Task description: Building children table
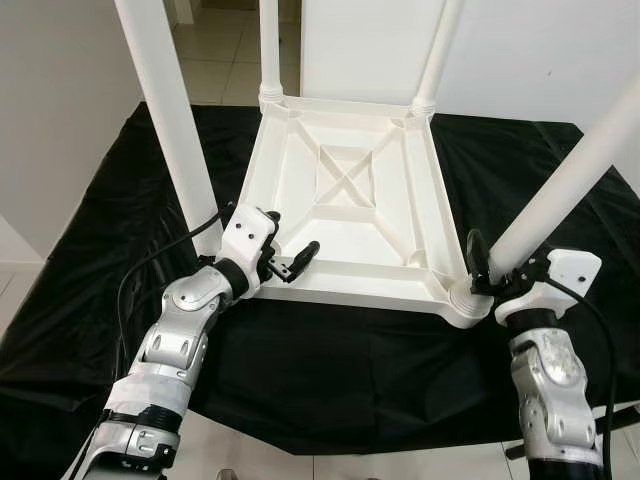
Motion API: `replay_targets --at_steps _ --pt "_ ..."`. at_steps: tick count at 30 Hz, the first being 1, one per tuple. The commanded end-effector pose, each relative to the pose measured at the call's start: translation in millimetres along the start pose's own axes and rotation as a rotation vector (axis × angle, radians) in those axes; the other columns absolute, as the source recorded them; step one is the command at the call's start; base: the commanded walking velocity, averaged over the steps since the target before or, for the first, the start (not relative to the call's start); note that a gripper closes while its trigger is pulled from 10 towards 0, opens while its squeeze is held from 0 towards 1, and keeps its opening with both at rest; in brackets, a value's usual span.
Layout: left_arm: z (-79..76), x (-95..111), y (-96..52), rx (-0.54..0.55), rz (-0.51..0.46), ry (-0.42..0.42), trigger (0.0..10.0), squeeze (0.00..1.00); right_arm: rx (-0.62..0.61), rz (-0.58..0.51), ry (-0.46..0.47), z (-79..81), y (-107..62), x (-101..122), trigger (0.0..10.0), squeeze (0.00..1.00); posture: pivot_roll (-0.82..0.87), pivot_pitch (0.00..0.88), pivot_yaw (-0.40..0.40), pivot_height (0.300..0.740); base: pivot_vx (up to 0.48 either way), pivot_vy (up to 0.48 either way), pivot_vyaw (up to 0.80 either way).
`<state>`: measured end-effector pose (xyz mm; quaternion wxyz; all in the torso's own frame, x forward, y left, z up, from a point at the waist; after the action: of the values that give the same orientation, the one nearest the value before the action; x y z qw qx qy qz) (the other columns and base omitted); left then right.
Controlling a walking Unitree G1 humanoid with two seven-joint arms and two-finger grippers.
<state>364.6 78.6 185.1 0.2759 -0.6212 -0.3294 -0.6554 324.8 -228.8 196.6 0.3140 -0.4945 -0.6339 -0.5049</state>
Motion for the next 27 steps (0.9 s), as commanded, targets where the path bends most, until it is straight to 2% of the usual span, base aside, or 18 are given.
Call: replay_targets --at_steps 1,4,6,7,8,11,14,19,20,22,24,25,26,27 --pt "11.4 -2 -3.9 0.122 -0.018 -0.029 10.0 0.0 0.03 0.009 0.007 2.8 2.3 -3 10.0 0.0 -0.04 0.102 0.012 0.74 0.0 0.0 0.0" --pt "6.0 -2 -3.9 0.104 -0.023 -0.056 10.0 0.0 0.09 -0.016 0.014 10.3 7.8 3 10.0 0.0 -0.03 0.103 0.008 0.74 0.0 0.0 0.0" --pt "-5.2 0 -4.5 0.074 -0.029 -0.088 10.0 0.0 0.184 -0.064 0.016 22.5 14.2 13 10.0 0.0 -0.03 0.104 0.004 0.74 0.0 0.0 0.0" --pt "-5.2 0 -4.5 0.074 -0.029 -0.088 10.0 0.0 0.184 -0.064 0.016 22.5 14.2 13 10.0 0.0 -0.03 0.104 0.004 0.74 0.0 0.0 0.0" --pt "-9.9 0 -5.0 0.069 -0.027 -0.095 10.0 0.0 0.234 -0.076 0.015 27.6 15.0 15 10.0 0.0 -0.02 0.105 0.0 0.74 0.0 0.0 0.0" --pt "-13.7 -3 -4.5 0.111 -0.016 -0.135 10.0 0.0 0.291 -0.085 0.02 32.2 15.0 15 10.0 0.0 -0.02 0.105 0.0 0.74 0.0 0.0 0.0" --pt "-17.2 -3 -3.8 0.143 -0.022 -0.127 10.0 0.0 0.307 -0.088 0.028 33.1 14.9 16 10.0 0.0 -0.01 0.109 -0.007 0.74 0.0 0.0 0.0" --pt "-23.3 -3 -2.6 0.157 -0.035 -0.166 10.0 0.0 0.314 -0.09 0.035 34.8 14.0 16 10.0 0.0 -0.01 0.111 -0.008 0.74 0.0 0.0 0.0" --pt "-25.5 -3 -1.9 0.167 -0.034 -0.177 10.0 0.08 0.318 -0.09 0.04 36.1 13.2 16 10.0 0.0 -0.01 0.111 -0.008 0.74 0.0 0.0 0.0" --pt "-25.5 -3 -1.9 0.167 -0.034 -0.177 10.0 0.08 0.318 -0.09 0.04 36.1 13.2 16 10.0 0.0 -0.01 0.111 -0.008 0.74 0.0 0.0 0.0" --pt "-24.6 -3 1.9 0.217 -0.034 -0.215 10.0 0.27 0.323 -0.09 0.049 38.6 10.6 15 10.0 0.0 0.0 0.112 -0.008 0.74 0.0 0.0 0.0" --pt "-24.6 -3 1.9 0.217 -0.034 -0.215 10.0 0.27 0.323 -0.09 0.049 38.6 10.6 15 10.0 0.0 0.0 0.112 -0.008 0.74 0.0 0.0 0.0" --pt "-20.5 -1 4.2 0.256 -0.048 -0.248 10.0 1.0 0.318 -0.091 0.051 38.7 9.2 14 10.0 0.0 0.0 0.112 -0.008 0.74 0.0 0.0 0.0" --pt "-16.0 2 6.7 0.298 -0.06 -0.267 10.0 1.0 0.309 -0.093 0.062 38.2 8.1 14 10.0 0.0 0.0 0.111 -0.01 0.74 0.0 0.0 0.0"
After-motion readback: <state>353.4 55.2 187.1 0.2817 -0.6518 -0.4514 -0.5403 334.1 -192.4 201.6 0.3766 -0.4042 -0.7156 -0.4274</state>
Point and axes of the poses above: a point about 5 cm out from each wrist's last joint towards the gripper, its own y axis pointing out of the wrist towards the gripper, its own x axis along the axis of the wrist's last joint, z = x × y, the point moved 5 cm from there along y, pointing out of the wrist towards the gripper, and after that the axes turned 15 degrees about -y, right-handed, at the moved point
